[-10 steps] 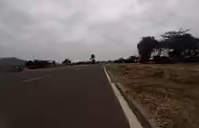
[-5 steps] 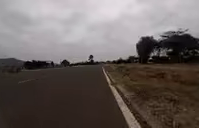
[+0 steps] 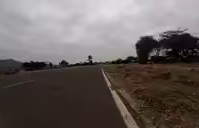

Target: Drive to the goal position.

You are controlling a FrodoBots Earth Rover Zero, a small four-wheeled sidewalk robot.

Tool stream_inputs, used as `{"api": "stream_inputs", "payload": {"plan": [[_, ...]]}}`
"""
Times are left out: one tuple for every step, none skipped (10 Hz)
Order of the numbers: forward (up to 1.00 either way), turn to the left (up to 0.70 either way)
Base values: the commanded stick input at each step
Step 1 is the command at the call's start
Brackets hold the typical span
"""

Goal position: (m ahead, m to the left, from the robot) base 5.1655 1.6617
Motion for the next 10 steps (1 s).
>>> {"api": "stream_inputs", "payload": {"plan": [[0.85,0.00],[0.85,0.00],[0.85,0.00],[0.85,0.00],[0.85,0.00],[0.85,0.00],[0.85,0.00],[0.85,0.00],[0.85,-0.04],[0.85,-0.08]]}}
